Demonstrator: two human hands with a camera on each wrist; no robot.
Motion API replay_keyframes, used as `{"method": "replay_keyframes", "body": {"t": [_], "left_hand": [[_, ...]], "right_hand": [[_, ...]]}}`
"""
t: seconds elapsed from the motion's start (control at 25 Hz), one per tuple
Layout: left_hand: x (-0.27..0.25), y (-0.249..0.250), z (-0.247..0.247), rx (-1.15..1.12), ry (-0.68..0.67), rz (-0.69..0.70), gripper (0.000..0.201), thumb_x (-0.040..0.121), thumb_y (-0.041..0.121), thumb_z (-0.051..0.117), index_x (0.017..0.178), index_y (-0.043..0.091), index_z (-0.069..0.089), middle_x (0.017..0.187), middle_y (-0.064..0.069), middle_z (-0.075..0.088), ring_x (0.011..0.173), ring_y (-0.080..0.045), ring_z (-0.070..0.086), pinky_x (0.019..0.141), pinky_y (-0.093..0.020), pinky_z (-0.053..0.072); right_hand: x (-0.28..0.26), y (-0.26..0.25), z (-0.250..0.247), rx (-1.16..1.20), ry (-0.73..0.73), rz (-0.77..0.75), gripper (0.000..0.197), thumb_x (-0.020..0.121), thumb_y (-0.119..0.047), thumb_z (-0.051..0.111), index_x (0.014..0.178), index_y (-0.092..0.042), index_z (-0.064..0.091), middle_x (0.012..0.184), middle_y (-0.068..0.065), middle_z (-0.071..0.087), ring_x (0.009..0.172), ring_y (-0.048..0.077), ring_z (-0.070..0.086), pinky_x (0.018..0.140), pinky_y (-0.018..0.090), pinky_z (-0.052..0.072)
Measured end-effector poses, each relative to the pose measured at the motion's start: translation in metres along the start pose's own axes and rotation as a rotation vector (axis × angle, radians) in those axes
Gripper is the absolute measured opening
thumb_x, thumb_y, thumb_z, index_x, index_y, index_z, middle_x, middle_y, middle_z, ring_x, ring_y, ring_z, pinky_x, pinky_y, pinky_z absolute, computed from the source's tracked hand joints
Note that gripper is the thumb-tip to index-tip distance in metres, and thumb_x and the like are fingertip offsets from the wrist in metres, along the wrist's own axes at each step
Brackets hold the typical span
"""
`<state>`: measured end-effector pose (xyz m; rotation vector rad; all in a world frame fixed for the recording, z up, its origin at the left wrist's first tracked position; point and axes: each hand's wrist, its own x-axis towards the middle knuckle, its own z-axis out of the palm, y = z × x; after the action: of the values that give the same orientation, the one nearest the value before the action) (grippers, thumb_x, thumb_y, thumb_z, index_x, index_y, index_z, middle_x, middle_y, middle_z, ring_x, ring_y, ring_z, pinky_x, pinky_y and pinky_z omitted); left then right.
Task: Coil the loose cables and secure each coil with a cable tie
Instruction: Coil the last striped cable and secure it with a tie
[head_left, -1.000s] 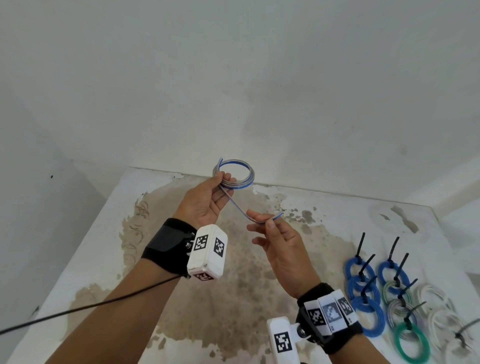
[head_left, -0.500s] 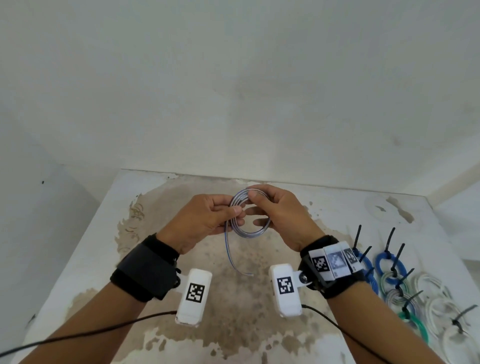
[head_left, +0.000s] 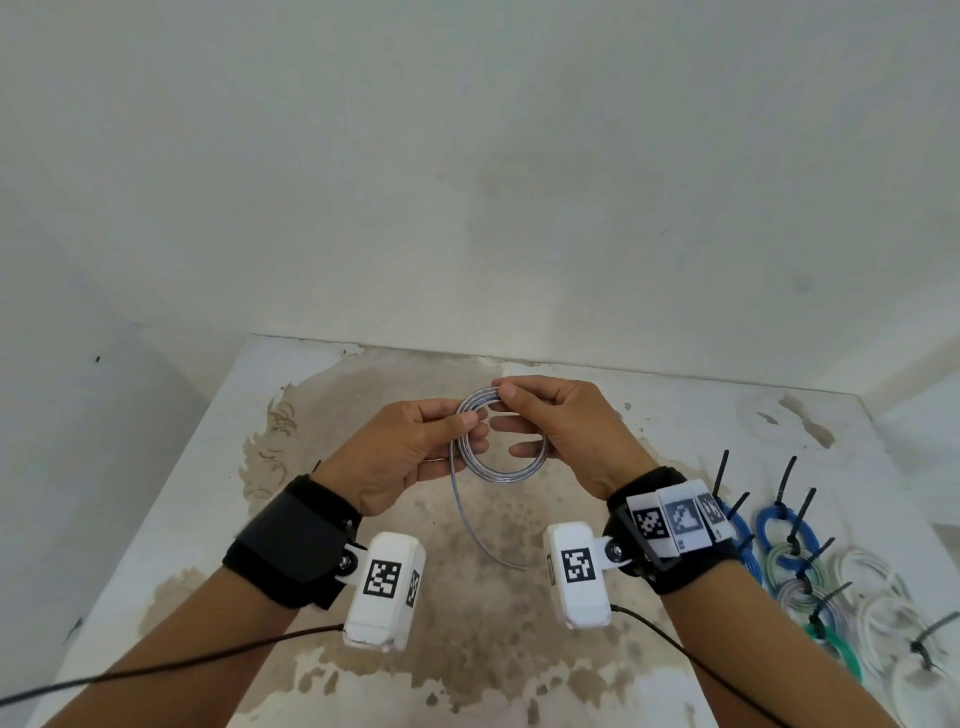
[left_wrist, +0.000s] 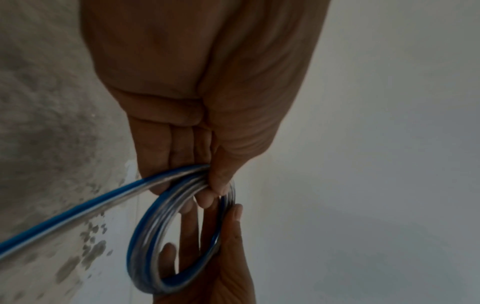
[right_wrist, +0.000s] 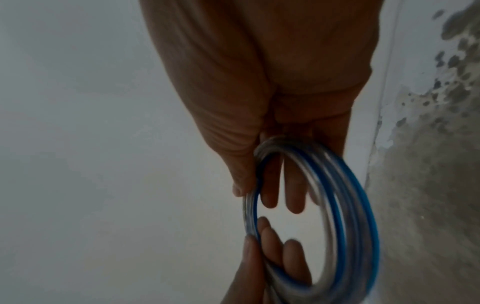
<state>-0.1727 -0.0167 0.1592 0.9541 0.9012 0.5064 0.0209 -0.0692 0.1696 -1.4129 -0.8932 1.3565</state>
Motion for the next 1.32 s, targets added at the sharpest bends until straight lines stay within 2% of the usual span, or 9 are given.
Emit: {"method": "replay_keyframes", "body": {"t": [0.2, 0.28, 0.4, 0.52, 0.6, 0.76, 0.88, 1.08, 1.32], "left_hand": [[0.001, 0.003, -0.005, 0.015, 0.017, 0.023, 0.022, 0.093, 0.016, 0.065, 0.113, 0.008, 0.071, 0.1, -0.007, 0.076, 0.095, -0.017, 0.074, 0.076, -0.023, 0.059], [0.002, 0.004, -0.005, -0.003, 0.016, 0.028, 0.021, 0.093, 0.016, 0.064, 0.111, 0.008, 0.072, 0.101, -0.009, 0.076, 0.097, -0.017, 0.074, 0.081, -0.024, 0.059], [0.002, 0.007, -0.005, -0.072, 0.045, 0.049, 0.023, 0.087, 0.018, 0.067, 0.108, 0.009, 0.072, 0.098, -0.008, 0.077, 0.09, -0.015, 0.074, 0.074, -0.022, 0.059], [0.002, 0.007, -0.003, -0.088, 0.049, 0.064, 0.031, 0.082, 0.022, 0.07, 0.109, 0.009, 0.072, 0.1, -0.007, 0.077, 0.09, -0.015, 0.074, 0.073, -0.022, 0.059], [0.001, 0.005, -0.001, -0.081, 0.066, 0.074, 0.027, 0.087, 0.019, 0.068, 0.111, 0.008, 0.072, 0.101, -0.007, 0.077, 0.089, -0.015, 0.074, 0.074, -0.022, 0.06], [0.003, 0.004, 0.0, -0.08, 0.097, 0.082, 0.023, 0.093, 0.016, 0.066, 0.112, 0.006, 0.071, 0.1, -0.008, 0.076, 0.088, -0.015, 0.074, 0.075, -0.023, 0.06], [0.004, 0.0, 0.0, -0.077, 0.103, 0.075, 0.022, 0.093, 0.016, 0.065, 0.112, 0.006, 0.072, 0.1, -0.008, 0.076, 0.089, -0.015, 0.074, 0.079, -0.025, 0.06], [0.005, -0.007, 0.001, -0.046, 0.148, 0.081, 0.021, 0.094, 0.016, 0.066, 0.112, 0.007, 0.072, 0.104, -0.009, 0.077, 0.09, -0.015, 0.074, 0.084, -0.028, 0.06], [0.005, -0.011, 0.002, -0.018, 0.177, 0.086, 0.02, 0.094, 0.016, 0.067, 0.112, 0.007, 0.072, 0.102, -0.008, 0.077, 0.087, -0.014, 0.074, 0.076, -0.025, 0.06]], "right_hand": [[0.001, -0.003, -0.009, -0.07, -0.061, 0.056, 0.022, 0.096, -0.024, 0.068, 0.116, -0.015, 0.073, 0.102, 0.007, 0.079, 0.087, 0.013, 0.076, 0.075, 0.025, 0.06], [0.0, -0.003, -0.01, -0.062, -0.074, 0.072, 0.024, 0.096, -0.027, 0.067, 0.118, -0.017, 0.072, 0.105, 0.005, 0.078, 0.092, 0.015, 0.076, 0.076, 0.027, 0.06], [-0.003, 0.001, -0.014, -0.001, -0.137, 0.115, 0.027, 0.097, -0.025, 0.067, 0.121, -0.014, 0.07, 0.111, 0.005, 0.077, 0.1, 0.018, 0.075, 0.078, 0.029, 0.061], [-0.005, 0.008, -0.012, -0.028, -0.078, 0.092, 0.02, 0.096, -0.02, 0.067, 0.115, -0.014, 0.072, 0.103, 0.007, 0.078, 0.092, 0.016, 0.075, 0.074, 0.026, 0.061], [-0.004, 0.012, -0.01, -0.049, -0.036, 0.062, 0.017, 0.097, -0.02, 0.067, 0.112, -0.015, 0.072, 0.101, 0.008, 0.079, 0.088, 0.016, 0.075, 0.072, 0.027, 0.061], [-0.008, 0.016, -0.009, 0.009, -0.12, 0.097, 0.027, 0.091, -0.018, 0.073, 0.117, -0.013, 0.068, 0.102, 0.01, 0.078, 0.086, 0.016, 0.074, 0.074, 0.028, 0.061], [-0.01, 0.02, -0.007, -0.04, -0.073, 0.073, 0.023, 0.091, -0.012, 0.074, 0.113, -0.011, 0.068, 0.096, 0.012, 0.079, 0.081, 0.017, 0.076, 0.07, 0.026, 0.061], [-0.01, 0.028, -0.002, -0.142, -0.036, 0.048, 0.029, 0.088, -0.018, 0.079, 0.111, -0.007, 0.064, 0.097, 0.015, 0.078, 0.088, 0.025, 0.077, 0.071, 0.031, 0.06], [-0.011, 0.03, 0.003, -0.154, -0.046, 0.033, 0.034, 0.081, -0.013, 0.085, 0.101, -0.009, 0.056, 0.095, 0.022, 0.076, 0.083, 0.023, 0.077, 0.066, 0.027, 0.054]]}}
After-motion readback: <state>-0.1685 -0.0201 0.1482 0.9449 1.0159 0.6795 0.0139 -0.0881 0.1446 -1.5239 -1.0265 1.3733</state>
